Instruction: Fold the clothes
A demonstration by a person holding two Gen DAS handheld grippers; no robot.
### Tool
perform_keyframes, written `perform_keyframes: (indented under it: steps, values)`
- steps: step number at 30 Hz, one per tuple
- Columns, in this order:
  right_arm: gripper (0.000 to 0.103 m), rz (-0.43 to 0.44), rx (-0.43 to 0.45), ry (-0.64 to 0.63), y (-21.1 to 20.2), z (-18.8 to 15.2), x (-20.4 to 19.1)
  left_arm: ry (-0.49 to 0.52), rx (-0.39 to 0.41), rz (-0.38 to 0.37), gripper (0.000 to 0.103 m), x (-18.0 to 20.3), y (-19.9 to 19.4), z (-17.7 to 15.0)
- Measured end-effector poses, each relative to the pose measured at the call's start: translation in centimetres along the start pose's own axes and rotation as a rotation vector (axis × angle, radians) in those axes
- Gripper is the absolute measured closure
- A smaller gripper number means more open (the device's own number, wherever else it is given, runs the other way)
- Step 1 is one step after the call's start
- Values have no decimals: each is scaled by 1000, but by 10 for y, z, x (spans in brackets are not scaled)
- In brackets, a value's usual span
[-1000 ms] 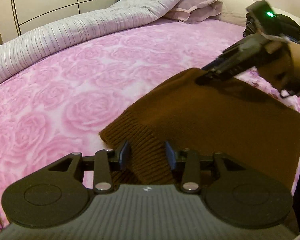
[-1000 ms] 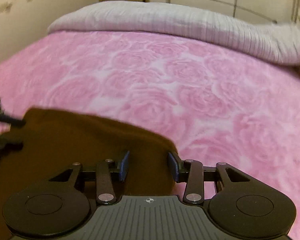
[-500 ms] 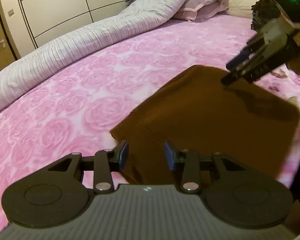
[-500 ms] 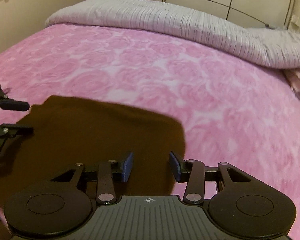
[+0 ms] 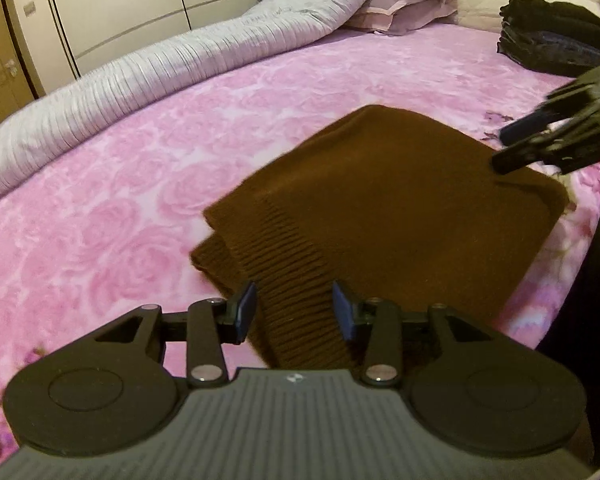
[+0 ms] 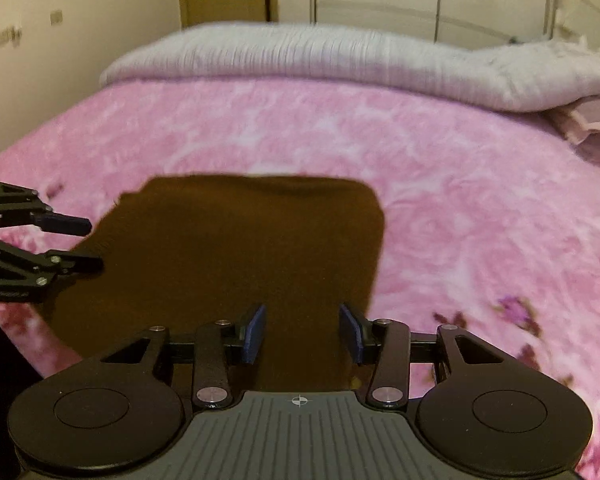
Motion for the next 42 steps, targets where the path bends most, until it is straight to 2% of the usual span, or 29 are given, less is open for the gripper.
perform_keyframes:
  steps: [2, 5, 8, 13, 17, 20, 23, 27, 30, 34, 36, 38, 42]
  values:
    - [55, 24, -7, -39, -6, -16, -5, -3, -7, -8, 65, 2, 2, -4]
    - [53, 10, 10, -112, -7, -34, -8, -4, -9, -13, 65, 4, 5, -6]
    - [52, -4, 32, -115, -16, -27, -9, 21, -7, 2, 65, 3, -1, -4]
    - [49, -11, 84, -235, -34, -28, -24, 86, 14, 53, 65, 6, -23, -5]
    - [43, -23, 88, -414, -36, -48, -45, 138, 63, 75, 62, 14, -48, -8]
    - [41, -39, 69, -530, -30, -62, -56, 171, 105, 57, 57, 22, -59, -12]
    - [40, -46, 34, -614, -16, -74, -59, 210, 87, 25, 55, 32, -48, -17]
    - [40, -85, -19, -657, 8, -83, -54, 214, 68, 16, 55, 36, -29, -25]
    - [40, -113, -8, -687, 6, -84, -54, 200, 68, 13, 55, 33, -29, -23]
    - [40, -132, 13, -720, 1, -88, -52, 232, 85, 45, 54, 33, -39, -21]
    - [39, -160, 19, -759, 2, -93, -51, 254, 102, 69, 50, 35, -48, -20]
    - [39, -187, 25, -798, 4, -99, -50, 283, 122, 84, 41, 40, -56, -21]
    - [37, -178, 46, -865, 11, -104, -55, 391, 157, 73, 35, 61, -65, -26]
Point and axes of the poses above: each gripper's, at about its wrist camera, not at the fingertips, and y roughly the way its jaws point, x to its right, z to its top, the point moved 3 cm from there along y, roughly the way its jaws point, and after that the axes turned 10 degrees about y, right-handed, at the moved point
